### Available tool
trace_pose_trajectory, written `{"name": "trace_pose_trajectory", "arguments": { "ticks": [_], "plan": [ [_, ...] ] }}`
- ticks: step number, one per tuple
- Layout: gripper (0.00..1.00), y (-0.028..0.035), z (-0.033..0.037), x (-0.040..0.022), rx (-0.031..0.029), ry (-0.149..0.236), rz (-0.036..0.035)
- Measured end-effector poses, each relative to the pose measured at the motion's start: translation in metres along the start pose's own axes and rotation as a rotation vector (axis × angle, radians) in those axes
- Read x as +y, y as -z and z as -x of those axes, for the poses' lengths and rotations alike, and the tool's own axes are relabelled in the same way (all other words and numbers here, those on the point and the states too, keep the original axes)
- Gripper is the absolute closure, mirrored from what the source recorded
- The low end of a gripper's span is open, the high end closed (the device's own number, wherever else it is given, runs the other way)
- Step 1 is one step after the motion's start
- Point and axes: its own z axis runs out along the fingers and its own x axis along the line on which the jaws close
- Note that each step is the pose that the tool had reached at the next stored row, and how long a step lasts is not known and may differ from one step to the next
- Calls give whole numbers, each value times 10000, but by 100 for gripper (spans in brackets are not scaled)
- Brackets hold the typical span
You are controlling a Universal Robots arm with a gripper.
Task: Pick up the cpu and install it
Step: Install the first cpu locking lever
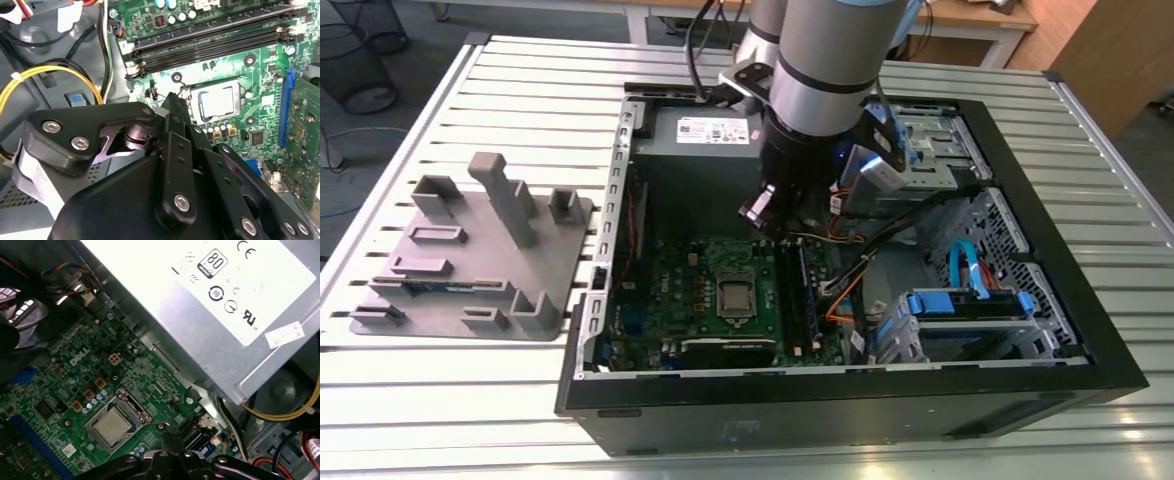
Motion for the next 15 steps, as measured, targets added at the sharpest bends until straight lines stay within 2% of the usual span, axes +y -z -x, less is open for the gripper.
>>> {"name": "trace_pose_trajectory", "arguments": {
  "ticks": [8,11,15],
  "plan": [
    [89,-22,101,78,-4,-22,3],
    [89,-36,87,101,-10,-21,-2],
    [89,-59,35,158,-34,-19,-27]
  ]
}}
